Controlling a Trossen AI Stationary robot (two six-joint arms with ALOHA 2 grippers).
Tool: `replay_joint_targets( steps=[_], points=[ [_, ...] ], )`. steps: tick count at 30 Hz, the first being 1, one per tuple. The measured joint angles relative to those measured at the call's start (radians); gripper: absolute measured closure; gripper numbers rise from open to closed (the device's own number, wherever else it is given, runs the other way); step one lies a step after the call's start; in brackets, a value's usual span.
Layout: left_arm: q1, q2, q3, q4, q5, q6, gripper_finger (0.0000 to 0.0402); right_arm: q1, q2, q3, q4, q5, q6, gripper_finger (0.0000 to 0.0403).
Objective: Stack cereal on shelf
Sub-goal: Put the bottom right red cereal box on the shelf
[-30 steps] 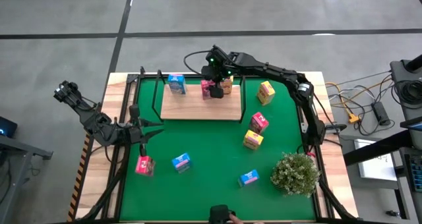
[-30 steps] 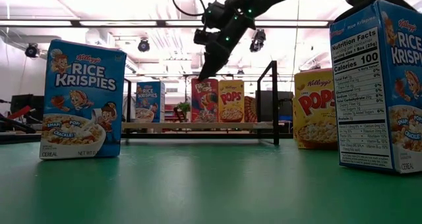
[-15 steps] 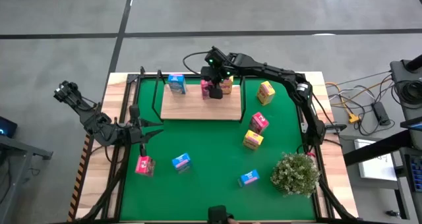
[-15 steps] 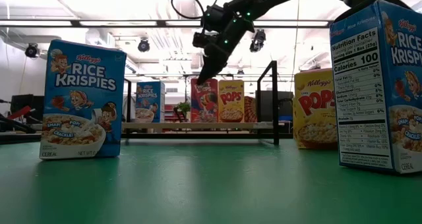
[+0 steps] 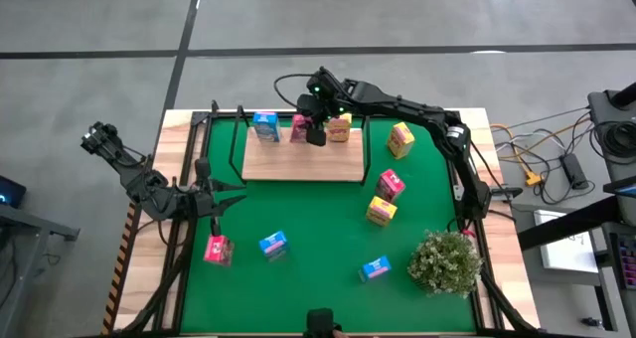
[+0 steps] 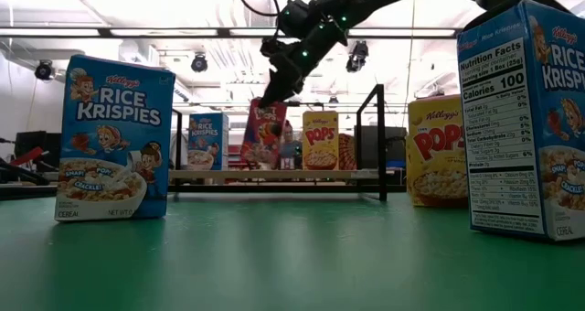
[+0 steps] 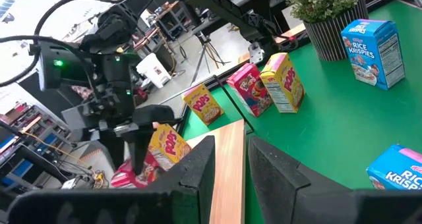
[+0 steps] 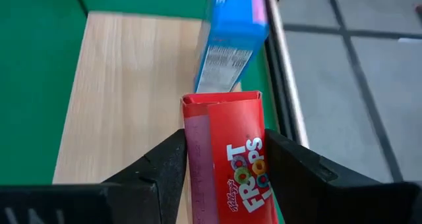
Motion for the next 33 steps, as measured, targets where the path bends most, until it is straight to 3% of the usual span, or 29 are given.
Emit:
replay_joint_targets(
  steps=[7, 17, 33],
  points=[
    [0.0, 0.0, 0.0, 0.0, 0.0, 0.0, 0.0325, 0.006, 0.012, 0.0, 0.013, 0.069, -0.002, 0.0223],
    [0.0, 0.0, 0.0, 0.0, 0.0, 0.0, 0.0325, 0.006, 0.012, -0.01, 0.012, 0.07, 0.005, 0.0222],
    [0.0, 0.0, 0.0, 0.0, 0.0, -0.003, 0.0325, 0.005, 0.012, -0.011, 0.022, 0.07, -0.009, 0.0162]
  ],
)
